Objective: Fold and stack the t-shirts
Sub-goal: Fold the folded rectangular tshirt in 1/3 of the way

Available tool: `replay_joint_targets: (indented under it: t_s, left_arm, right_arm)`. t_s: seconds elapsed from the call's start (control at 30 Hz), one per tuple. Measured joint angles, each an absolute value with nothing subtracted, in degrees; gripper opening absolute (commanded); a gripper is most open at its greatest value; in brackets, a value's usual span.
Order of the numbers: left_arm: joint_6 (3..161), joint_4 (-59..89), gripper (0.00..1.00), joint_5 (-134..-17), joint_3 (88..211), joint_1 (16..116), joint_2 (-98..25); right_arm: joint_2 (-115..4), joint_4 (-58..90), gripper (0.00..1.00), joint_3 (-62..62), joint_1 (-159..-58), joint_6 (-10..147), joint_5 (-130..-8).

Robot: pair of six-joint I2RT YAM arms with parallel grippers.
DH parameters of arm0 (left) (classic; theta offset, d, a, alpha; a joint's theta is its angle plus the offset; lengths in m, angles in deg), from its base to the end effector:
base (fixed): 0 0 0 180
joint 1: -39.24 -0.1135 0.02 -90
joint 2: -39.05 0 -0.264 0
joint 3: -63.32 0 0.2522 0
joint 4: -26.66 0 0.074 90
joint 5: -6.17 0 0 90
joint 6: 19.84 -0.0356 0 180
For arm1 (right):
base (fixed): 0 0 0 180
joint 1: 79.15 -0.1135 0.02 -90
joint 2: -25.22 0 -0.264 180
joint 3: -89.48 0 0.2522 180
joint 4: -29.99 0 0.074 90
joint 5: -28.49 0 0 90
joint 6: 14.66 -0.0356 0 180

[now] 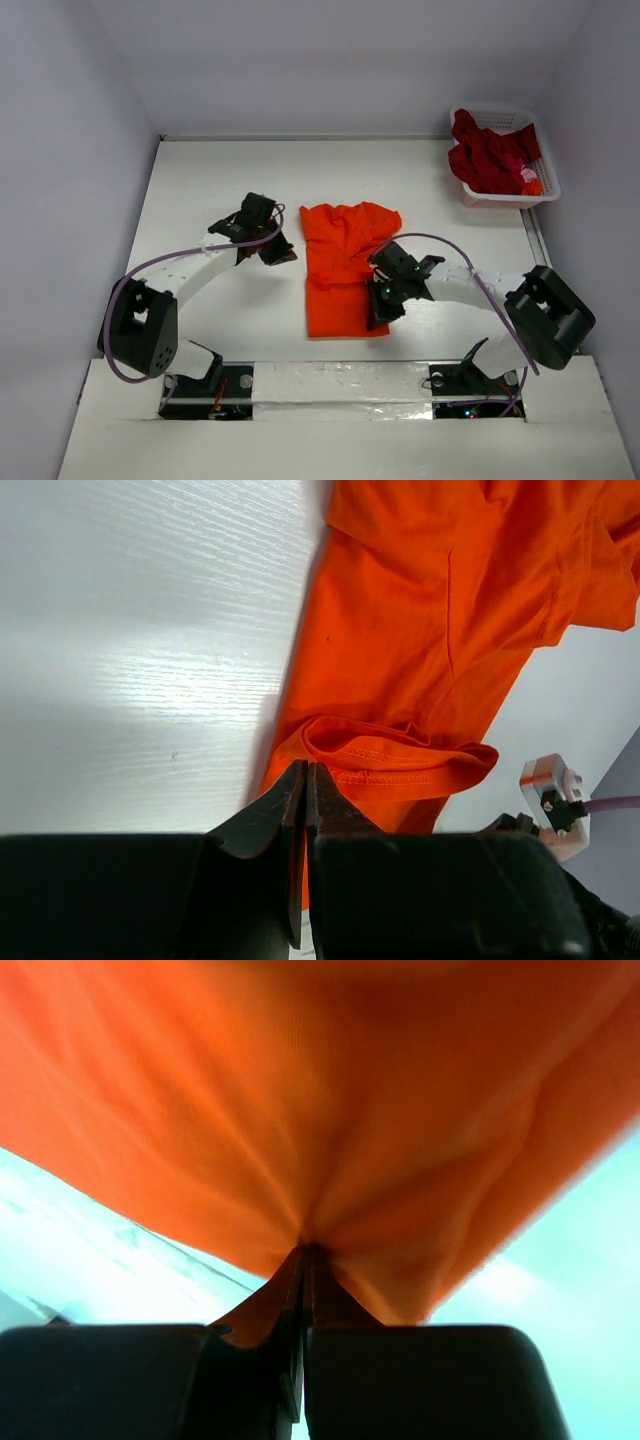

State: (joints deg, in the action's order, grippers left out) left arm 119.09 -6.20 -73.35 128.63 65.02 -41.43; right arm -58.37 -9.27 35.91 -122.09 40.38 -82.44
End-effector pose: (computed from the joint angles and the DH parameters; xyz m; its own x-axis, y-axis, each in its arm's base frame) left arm 0.2607 -0.1331 0.2268 -0.8448 -0.4152 -0.3374 -0.1518 0.7907 -0.5930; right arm 0.1720 0.1775 0.1494 -0.9788 -0.1797 -0.0985 -0.2049 0.8549 0.4766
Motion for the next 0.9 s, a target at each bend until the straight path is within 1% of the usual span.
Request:
replay_joint_targets:
  t_s: [0.07,0.1,0.13,0.2,0.23,0.27,0.33,0.37,0.43,0.47,0.57,0.67,0.77,0.9]
  left_arm:
    - [119.1,-6.5,0.0,-73.6,128.6,65.0,-41.4]
    - [119.1,-6.8,0.0,-73.7,128.8,65.0,-41.4]
    - [119.1,-7.4,0.03,-74.1,129.1,65.0,-41.4]
    - [118.9,-8.8,0.16,-75.0,130.5,64.8,-41.4]
    - [118.8,-9.4,0.22,-75.3,131.7,64.5,-41.4]
    - [118.5,-9.5,0.34,-75.5,132.8,64.1,-41.4]
    - [118.1,-9.0,0.42,-76.1,135.1,62.3,-41.4]
    - [117.5,-8.4,0.47,-76.4,136.1,61.0,-41.4]
    - [116.1,-6.5,0.49,-76.8,137.3,58.4,-41.4]
    - [115.3,-5.5,0.5,-76.7,137.8,56.9,-41.5]
    - [113.6,-3.4,0.52,-75.5,139.1,53.5,-43.1]
    - [112.6,-0.6,0.52,-74.4,140.0,51.7,-46.2]
    - [112.4,1.7,0.5,-72.2,140.0,51.7,-49.5]
    - [112.6,4.6,0.49,-69.1,140.0,51.8,-54.3]
  right_arm:
    - [-57.5,-11.8,0.0,35.3,-122.4,40.4,-81.1]
    - [-56.7,-13.3,0.04,34.6,-122.4,40.4,-80.5]
    - [-55.8,-15.0,0.15,33.5,-122.4,40.4,-79.9]
    - [-53.5,-18.5,0.3,29.9,-122.4,40.5,-78.8]
    - [-52.3,-20.7,0.43,26.8,-122.4,40.6,-77.9]
    - [-51.1,-22.2,0.49,23.2,-122.2,40.7,-77.2]
    - [-49.0,-23.5,0.62,15.3,-120.4,41.7,-76.9]
    - [-48.3,-23.6,0.65,11.9,-118.5,42.0,-77.2]
    - [-47.1,-21.8,0.67,6.6,-112.1,42.8,-78.1]
    - [-47.0,-20.5,0.66,4.8,-108.1,43.0,-78.3]
    - [-51.1,-18.3,0.66,1.4,-99.4,43.0,-78.1]
    - [-60.4,-17.2,0.65,-2.3,-96.7,43.0,-78.6]
    - [-70.0,-17.2,0.64,-4.5,-95.5,43.3,-79.6]
    - [-75.9,-17.2,0.61,-4.9,-92.7,43.7,-81.2]
